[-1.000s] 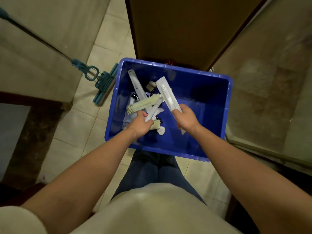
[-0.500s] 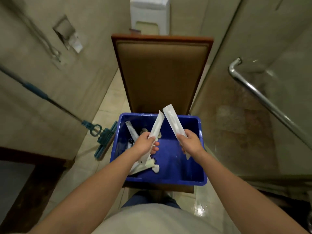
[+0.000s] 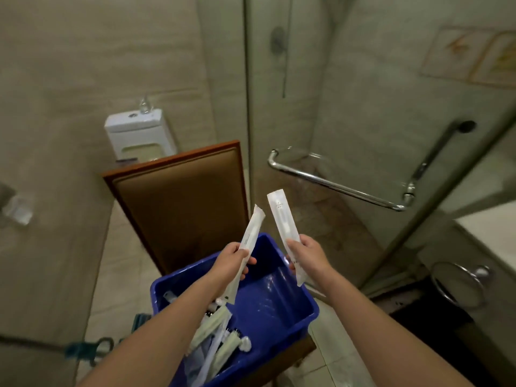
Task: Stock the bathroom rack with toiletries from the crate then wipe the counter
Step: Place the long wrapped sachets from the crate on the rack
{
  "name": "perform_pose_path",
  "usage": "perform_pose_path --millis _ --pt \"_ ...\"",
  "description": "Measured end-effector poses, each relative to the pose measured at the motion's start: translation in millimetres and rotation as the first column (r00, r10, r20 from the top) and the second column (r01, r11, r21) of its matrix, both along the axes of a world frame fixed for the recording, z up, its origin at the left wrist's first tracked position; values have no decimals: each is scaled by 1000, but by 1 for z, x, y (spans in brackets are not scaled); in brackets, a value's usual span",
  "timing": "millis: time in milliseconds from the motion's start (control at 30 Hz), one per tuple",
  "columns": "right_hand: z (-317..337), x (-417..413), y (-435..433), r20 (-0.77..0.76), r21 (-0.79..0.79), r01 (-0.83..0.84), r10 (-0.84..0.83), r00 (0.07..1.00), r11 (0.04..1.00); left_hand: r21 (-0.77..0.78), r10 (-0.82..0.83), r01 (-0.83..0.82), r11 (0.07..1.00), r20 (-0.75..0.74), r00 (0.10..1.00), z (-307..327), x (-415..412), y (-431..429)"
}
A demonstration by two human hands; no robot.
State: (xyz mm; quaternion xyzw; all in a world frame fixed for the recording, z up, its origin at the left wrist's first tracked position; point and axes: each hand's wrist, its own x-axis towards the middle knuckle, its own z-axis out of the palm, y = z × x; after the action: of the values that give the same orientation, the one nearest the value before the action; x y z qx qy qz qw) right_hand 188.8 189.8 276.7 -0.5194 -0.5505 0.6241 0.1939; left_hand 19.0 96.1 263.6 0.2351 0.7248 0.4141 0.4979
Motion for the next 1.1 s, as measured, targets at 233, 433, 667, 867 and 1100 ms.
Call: perform_pose_path --millis 233,433,667,867,1100 --pt "24 67 -43 -176 -192 294 -327 928 937 16 -181 180 984 104 978 15 54 17" --pt "31 142 -76 -246 -200 474 -512 823 858 39 -350 352 935 257 901 33 128 26" --pt "43 231 -101 -225 -173 638 -660 717 751 81 -556 554 828 240 796 53 226 30" --pt "58 300 -107 -171 -106 749 -754 634 654 237 -703 667 706 122 701 45 333 40" --pt "70 406 -116 -174 -7 755 -744 645 656 296 -795 759 580 4 607 50 441 50"
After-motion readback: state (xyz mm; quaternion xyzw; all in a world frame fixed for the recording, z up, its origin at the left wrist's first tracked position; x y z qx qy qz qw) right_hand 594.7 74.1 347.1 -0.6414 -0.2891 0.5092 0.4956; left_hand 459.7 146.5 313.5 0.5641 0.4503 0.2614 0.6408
